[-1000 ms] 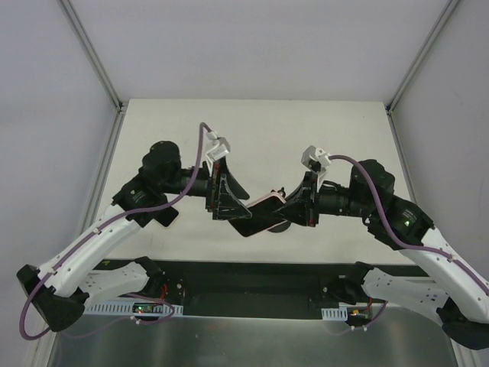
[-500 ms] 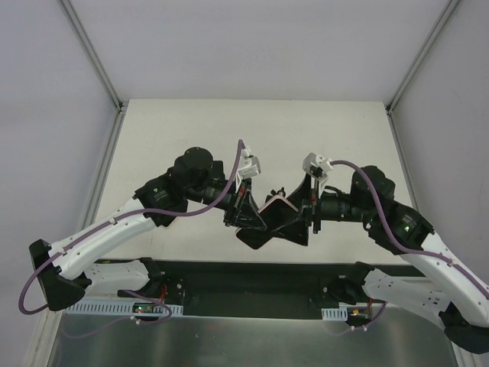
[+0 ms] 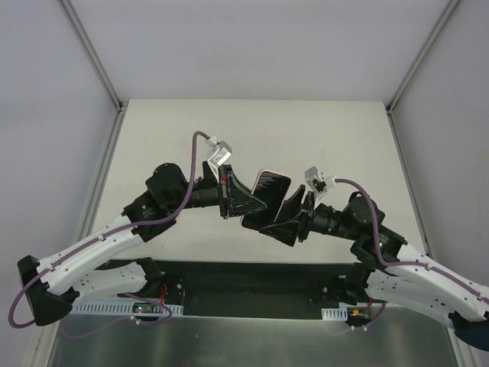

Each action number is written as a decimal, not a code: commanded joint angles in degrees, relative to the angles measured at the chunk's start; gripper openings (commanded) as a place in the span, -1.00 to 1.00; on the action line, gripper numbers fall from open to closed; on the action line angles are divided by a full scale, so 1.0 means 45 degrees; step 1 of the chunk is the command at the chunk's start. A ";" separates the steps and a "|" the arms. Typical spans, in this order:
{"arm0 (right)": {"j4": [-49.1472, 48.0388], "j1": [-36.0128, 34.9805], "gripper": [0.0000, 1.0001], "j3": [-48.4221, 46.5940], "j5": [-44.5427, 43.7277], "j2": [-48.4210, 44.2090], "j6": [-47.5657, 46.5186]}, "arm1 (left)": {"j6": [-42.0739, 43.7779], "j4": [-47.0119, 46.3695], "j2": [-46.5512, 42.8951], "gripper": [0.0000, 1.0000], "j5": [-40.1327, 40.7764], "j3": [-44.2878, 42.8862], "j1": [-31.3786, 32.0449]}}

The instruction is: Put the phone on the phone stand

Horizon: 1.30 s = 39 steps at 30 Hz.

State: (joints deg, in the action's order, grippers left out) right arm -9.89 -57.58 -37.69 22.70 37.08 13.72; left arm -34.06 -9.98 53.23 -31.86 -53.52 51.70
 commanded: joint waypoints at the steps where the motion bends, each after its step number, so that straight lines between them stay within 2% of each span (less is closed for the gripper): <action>1: -0.1824 -0.0172 -0.03 -0.0725 -0.0278 0.0256 0.0233 | -0.1784 -0.3796 -0.0053 -1.00 0.0303 0.0427 0.0014; 2: -0.2000 -0.0192 -0.18 -0.0687 -0.0278 0.0295 0.0291 | -0.1979 -0.4127 0.0025 -1.00 0.0186 0.0447 0.0014; 3: -0.2311 -0.0192 -0.40 -0.0667 -0.0240 0.0411 0.0485 | -0.2058 -0.4246 0.0161 -1.00 0.0127 0.0467 0.0014; 4: -0.2314 -0.0231 -0.97 -0.0744 -0.0065 0.0470 0.0507 | -0.2117 -0.4306 0.0201 -1.00 0.0068 0.0467 0.0014; 5: -0.2256 -0.0251 -0.99 -0.0803 -0.0006 0.0510 0.0507 | -0.2234 -0.4287 0.0202 -1.00 0.0145 0.0428 0.0014; 6: -0.2023 -0.0232 -0.99 -0.0804 0.0053 0.0471 0.0410 | -0.2216 -0.3668 0.0182 -0.87 0.0165 0.0312 0.0014; 7: -0.1924 -0.0289 -0.99 -0.0765 0.0150 0.0432 0.0351 | -0.2080 -0.3236 0.0202 -0.66 0.0184 -0.0076 0.0014; 8: -0.1769 -0.0271 -0.99 -0.0745 0.0132 0.0335 0.0235 | -0.1789 -0.2710 0.0260 -0.34 -0.0028 -0.0351 -0.0005; 10: -0.1047 -0.0290 -0.99 -0.0784 0.0306 0.0081 -0.0174 | -0.1416 -0.0915 0.0610 -0.28 -0.0302 -0.1401 -0.0005; 14: 0.0982 -0.0270 -0.99 -0.1718 0.1108 0.0119 -0.1015 | -0.0771 0.0868 0.1567 -0.22 -0.1413 -0.2734 -0.0044; 16: 0.1883 -0.0290 -0.99 -0.1897 0.1167 0.0197 -0.1192 | -0.0712 0.1083 0.2095 -0.45 -0.2390 -0.3183 -0.0044; 19: 0.2120 -0.0271 -0.99 -0.1917 0.1148 0.0080 -0.1231 | -0.0478 0.1338 0.2486 -0.66 -0.3017 -0.3419 -0.0025; 25: 0.2139 -0.0270 -0.99 -0.1858 0.1263 0.0236 -0.1114 | 0.0498 0.1923 0.2273 -0.73 -0.3039 -0.3284 -0.0025; 26: 0.2139 -0.0270 -0.99 -0.1858 0.1303 0.0294 -0.1114 | 0.0731 0.2079 0.2253 -0.97 -0.2999 -0.3283 -0.0025; 27: 0.2139 -0.0290 -0.99 -0.1858 0.1342 0.0392 -0.1037 | 0.0831 0.2158 0.2195 -1.00 -0.2922 -0.3283 -0.0025; 28: 0.2139 -0.0290 -0.89 -0.1916 0.1227 0.0451 -0.1036 | 0.0909 0.2159 0.2117 -1.00 -0.2708 -0.3245 -0.0005; 29: 0.2526 -0.0290 -0.56 -0.1994 0.0897 0.0451 -0.1055 | 0.1200 0.2507 0.2019 -1.00 -0.1894 -0.3225 -0.0024; 30: 0.3458 -0.0290 -0.16 -0.2092 0.0333 0.0316 -0.1094 | 0.1435 0.3245 0.1670 -1.00 -0.0977 -0.3225 -0.0025; 31: 0.4086 -0.0290 0.41 -0.2247 -0.1549 0.0199 -0.1056 | 0.1708 0.3871 0.1435 -1.00 0.0057 -0.3283 -0.0025; 32: 0.4750 -0.0290 0.58 -0.2288 -0.2786 0.0023 -0.0901 | 0.2232 0.4399 0.1181 -1.00 0.2697 -0.3322 -0.0025; 33: 0.6129 -0.0271 0.74 -0.2288 -0.4171 -0.0365 -0.0629 | 0.2450 0.5294 0.0540 -1.00 0.3884 -0.3284 -0.0025; 34: 0.6723 -0.0270 0.99 -0.2269 -0.6621 -0.0543 0.0031 | 0.2859 0.5554 0.0167 -1.00 0.4940 -0.3148 -0.0025; 36: 0.8437 -0.0290 0.93 -0.2365 -0.8897 -0.0778 0.0524 | 0.3077 0.5907 -0.0866 -1.00 0.7223 -0.2874 -0.0025; 39: 1.0201 -0.0290 0.93 -0.2717 -1.0254 -0.0157 0.1422 | 0.3370 0.6026 -0.1787 -1.00 0.8229 -0.2288 -0.0025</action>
State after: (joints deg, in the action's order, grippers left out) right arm 21.98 -58.78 -46.33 -4.10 34.52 14.22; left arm -22.87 16.19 52.82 -11.16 -64.66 51.64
